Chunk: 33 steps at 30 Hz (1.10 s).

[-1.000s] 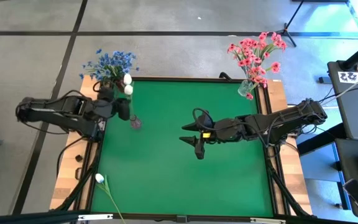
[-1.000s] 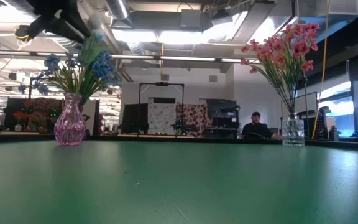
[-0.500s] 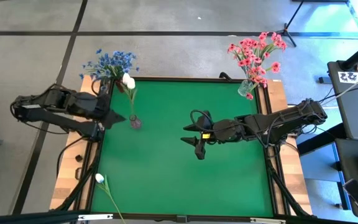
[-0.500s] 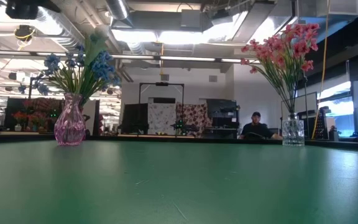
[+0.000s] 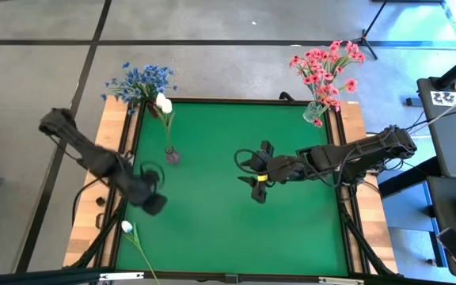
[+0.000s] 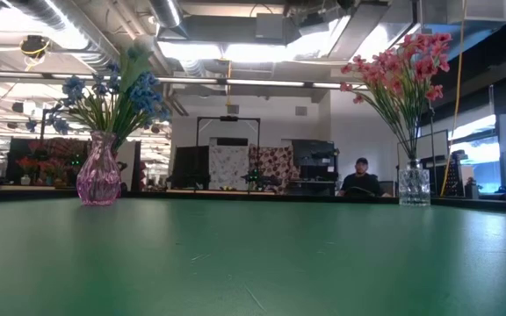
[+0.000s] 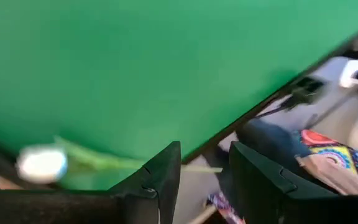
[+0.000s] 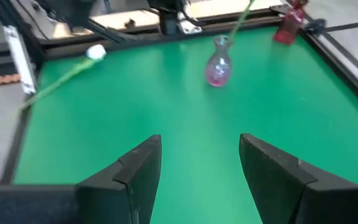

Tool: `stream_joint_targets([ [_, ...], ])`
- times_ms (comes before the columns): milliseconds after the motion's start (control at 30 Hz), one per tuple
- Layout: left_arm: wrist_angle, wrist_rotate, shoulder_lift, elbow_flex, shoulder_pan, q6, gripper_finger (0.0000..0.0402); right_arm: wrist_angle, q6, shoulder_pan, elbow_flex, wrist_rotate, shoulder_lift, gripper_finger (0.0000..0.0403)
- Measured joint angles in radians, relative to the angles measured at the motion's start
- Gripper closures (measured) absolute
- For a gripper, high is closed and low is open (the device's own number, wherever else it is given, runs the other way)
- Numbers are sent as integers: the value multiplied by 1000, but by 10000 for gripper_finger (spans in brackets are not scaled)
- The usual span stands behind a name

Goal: Sort flowers into vase by color
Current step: Put the white tulip into the purple vase

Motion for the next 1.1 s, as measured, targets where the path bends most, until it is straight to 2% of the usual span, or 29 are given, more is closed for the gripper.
stream_joint_targets([
  [100,50,44,98,0,-87,-182,269,-35,-9,-30,0,2,0,189],
  [267,115,59,238,0,-206,-453,269,-94,-74,-88,0,-19,0,189],
  [500,140,234,379,0,-353,-782,269,-122,-257,-110,0,-77,0,189],
  [600,124,281,431,0,-360,-789,268,-120,-291,-112,0,-94,0,189],
  [800,141,288,471,-55,-335,-788,268,-153,-291,-112,0,-105,0,189],
  [933,226,297,471,-147,-301,-787,268,-191,-291,-112,0,-114,0,189],
  [1100,432,373,472,-271,-277,-793,268,-220,-289,-112,0,-113,0,189],
])
